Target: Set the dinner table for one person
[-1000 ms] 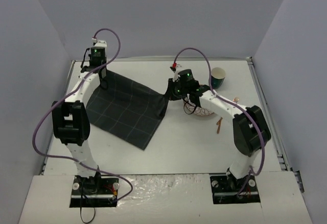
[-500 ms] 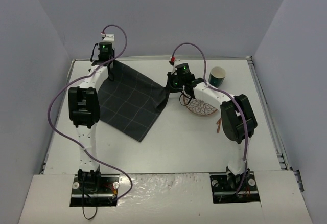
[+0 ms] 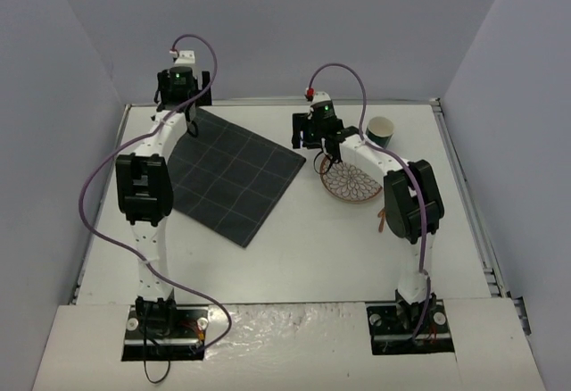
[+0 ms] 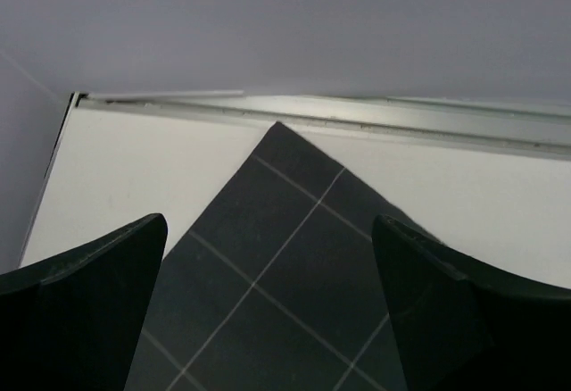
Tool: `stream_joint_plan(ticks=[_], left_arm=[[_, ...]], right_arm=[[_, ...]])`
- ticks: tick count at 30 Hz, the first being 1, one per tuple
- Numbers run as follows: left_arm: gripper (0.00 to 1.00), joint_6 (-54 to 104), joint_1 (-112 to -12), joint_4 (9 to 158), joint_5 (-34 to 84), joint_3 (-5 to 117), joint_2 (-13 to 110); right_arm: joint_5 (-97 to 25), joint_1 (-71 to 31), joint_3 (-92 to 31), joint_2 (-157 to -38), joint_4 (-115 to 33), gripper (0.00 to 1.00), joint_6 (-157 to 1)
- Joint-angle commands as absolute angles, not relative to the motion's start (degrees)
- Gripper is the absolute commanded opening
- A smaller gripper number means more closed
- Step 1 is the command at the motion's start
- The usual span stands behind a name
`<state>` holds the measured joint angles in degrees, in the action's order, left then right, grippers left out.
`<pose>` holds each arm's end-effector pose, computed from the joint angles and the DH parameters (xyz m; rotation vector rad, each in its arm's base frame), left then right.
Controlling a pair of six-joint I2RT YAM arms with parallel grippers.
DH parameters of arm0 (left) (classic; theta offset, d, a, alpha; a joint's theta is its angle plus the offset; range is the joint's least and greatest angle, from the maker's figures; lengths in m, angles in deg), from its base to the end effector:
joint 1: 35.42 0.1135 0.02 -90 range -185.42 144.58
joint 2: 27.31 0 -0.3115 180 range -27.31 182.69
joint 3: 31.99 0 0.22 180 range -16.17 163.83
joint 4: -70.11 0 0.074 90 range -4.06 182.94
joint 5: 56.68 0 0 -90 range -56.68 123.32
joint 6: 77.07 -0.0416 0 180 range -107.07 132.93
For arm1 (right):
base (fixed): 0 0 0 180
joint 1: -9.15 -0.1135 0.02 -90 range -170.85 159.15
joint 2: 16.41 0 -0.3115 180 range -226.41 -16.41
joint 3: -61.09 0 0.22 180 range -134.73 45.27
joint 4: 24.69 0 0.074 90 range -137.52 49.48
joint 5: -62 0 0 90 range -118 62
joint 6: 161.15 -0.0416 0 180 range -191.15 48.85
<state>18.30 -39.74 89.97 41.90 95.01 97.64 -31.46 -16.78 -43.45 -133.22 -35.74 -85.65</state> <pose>0.5269 -0.0336 0.3415 -0.1197 1.8743 0.0247 0.4320 0.2128 0.2990 -0.2403 1.9995 0.5148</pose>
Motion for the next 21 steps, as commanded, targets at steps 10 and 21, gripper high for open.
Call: stream_joint_plan(ticks=[10,21], left_arm=[[0.97,38.03,-47.86,91.56,37.89,59.03,70.11],[0.97,41.75,-56.96,90.21,42.2,41.22,67.4]], right_arm=[[-32.45,-20.95,-24.09,-107.43,-32.1,1.0,-84.46],[-33.85,-22.04,-9.23,-93.93,-27.84,1.0,-85.79]])
